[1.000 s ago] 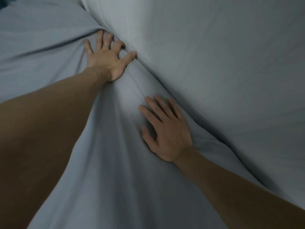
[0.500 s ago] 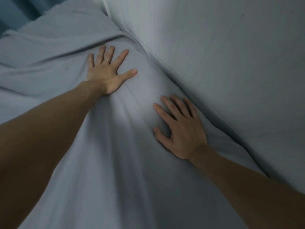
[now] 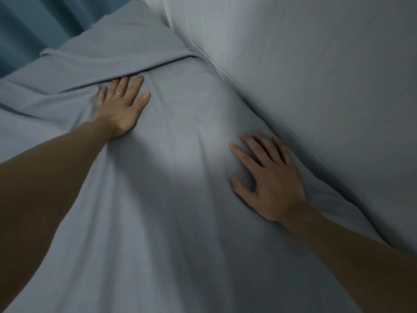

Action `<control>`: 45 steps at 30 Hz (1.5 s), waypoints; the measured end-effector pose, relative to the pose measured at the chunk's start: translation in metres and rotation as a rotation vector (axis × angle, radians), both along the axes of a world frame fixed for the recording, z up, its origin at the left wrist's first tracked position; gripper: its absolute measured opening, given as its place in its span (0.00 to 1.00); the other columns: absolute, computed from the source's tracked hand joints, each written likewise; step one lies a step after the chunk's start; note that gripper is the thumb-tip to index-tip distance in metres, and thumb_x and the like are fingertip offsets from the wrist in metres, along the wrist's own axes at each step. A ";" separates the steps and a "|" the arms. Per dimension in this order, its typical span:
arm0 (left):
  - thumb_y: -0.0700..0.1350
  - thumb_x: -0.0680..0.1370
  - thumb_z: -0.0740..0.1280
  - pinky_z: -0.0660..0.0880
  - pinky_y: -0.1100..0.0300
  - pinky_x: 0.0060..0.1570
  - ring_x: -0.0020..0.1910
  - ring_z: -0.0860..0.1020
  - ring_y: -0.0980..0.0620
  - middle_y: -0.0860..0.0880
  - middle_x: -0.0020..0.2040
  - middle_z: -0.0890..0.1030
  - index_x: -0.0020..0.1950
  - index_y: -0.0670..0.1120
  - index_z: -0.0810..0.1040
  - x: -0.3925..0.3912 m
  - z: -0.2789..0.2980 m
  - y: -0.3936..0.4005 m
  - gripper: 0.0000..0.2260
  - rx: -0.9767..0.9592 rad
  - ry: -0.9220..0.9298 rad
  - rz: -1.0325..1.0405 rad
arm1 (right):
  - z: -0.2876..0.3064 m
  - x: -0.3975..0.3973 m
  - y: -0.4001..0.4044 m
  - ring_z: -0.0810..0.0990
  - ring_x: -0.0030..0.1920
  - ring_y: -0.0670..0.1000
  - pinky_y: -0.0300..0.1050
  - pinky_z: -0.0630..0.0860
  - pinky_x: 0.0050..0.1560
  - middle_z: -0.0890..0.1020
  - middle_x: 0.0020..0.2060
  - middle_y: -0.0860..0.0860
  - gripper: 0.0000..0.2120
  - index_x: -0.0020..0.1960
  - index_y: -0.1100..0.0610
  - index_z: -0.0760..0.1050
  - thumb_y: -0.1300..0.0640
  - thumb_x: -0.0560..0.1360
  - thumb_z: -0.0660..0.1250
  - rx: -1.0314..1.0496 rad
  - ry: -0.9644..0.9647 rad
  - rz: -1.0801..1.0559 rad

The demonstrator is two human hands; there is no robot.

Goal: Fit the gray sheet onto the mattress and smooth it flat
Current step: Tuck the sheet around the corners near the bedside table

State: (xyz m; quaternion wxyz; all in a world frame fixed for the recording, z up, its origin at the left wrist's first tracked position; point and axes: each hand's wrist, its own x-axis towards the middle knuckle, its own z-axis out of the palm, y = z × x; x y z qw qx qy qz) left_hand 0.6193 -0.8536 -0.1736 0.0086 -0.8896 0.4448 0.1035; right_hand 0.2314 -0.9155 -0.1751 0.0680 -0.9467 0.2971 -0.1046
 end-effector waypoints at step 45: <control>0.74 0.75 0.43 0.38 0.43 0.76 0.79 0.39 0.50 0.50 0.81 0.45 0.79 0.64 0.48 -0.143 0.001 -0.077 0.34 -0.085 0.040 -0.347 | -0.001 0.000 0.000 0.60 0.77 0.54 0.60 0.56 0.75 0.65 0.76 0.50 0.29 0.76 0.49 0.66 0.38 0.78 0.57 -0.018 0.051 0.010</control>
